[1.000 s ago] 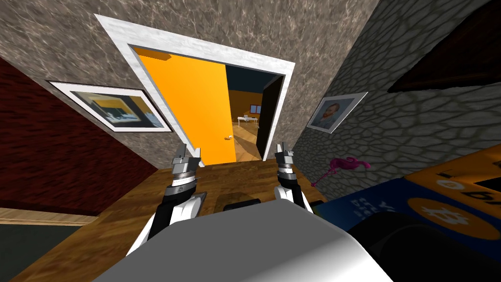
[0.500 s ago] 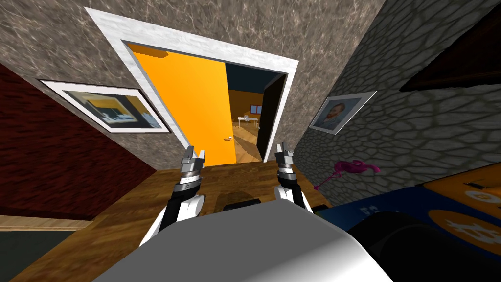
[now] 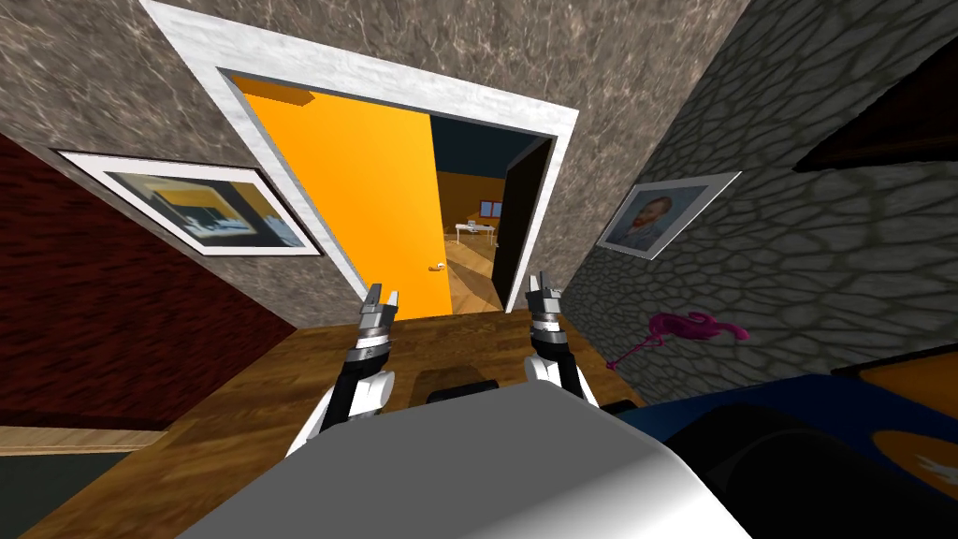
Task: Push the door open
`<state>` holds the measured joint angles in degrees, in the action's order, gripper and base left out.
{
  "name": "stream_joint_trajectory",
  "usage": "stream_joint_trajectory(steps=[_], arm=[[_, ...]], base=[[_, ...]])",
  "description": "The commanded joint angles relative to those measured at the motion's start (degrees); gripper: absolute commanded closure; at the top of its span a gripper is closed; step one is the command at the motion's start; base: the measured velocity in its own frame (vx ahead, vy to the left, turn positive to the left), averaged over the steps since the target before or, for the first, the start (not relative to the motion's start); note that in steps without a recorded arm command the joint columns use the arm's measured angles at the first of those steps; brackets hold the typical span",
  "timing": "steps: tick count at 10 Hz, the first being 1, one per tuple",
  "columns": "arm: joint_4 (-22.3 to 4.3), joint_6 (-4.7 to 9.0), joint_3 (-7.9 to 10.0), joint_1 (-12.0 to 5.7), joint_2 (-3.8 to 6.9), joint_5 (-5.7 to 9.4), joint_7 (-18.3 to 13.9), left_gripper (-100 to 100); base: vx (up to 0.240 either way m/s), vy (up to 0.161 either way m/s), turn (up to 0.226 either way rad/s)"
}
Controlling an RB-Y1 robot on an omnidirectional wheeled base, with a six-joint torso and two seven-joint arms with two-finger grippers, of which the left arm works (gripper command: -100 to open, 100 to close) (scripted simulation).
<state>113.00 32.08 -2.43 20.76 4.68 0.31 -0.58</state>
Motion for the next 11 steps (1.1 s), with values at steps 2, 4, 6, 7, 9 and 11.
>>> stream_joint_trajectory(steps=[2, 4, 6, 7, 9, 11], arm=[[-4.30, 0.66, 0.02, -1.75, 0.21, 0.00, -0.26, -100], [-7.60, 1.25, 0.04, -3.00, 0.39, 0.01, -0.49, -100], [-11.03, 1.86, 0.05, -4.30, 0.55, 0.02, -0.72, -100], [-12.79, 2.17, 0.06, -4.97, 0.62, 0.02, -0.84, -100], [-15.93, 2.79, 0.07, -6.29, 0.77, 0.03, -1.08, -100], [-18.07, 3.11, 0.08, -6.97, 0.83, 0.04, -1.21, -100]], base=[[0.105, 0.007, 0.012], [0.098, -0.011, 0.013], [0.096, -0.008, 0.015], [0.115, 0.008, 0.013], [0.103, 0.005, 0.014], [0.053, 0.004, 0.007]])
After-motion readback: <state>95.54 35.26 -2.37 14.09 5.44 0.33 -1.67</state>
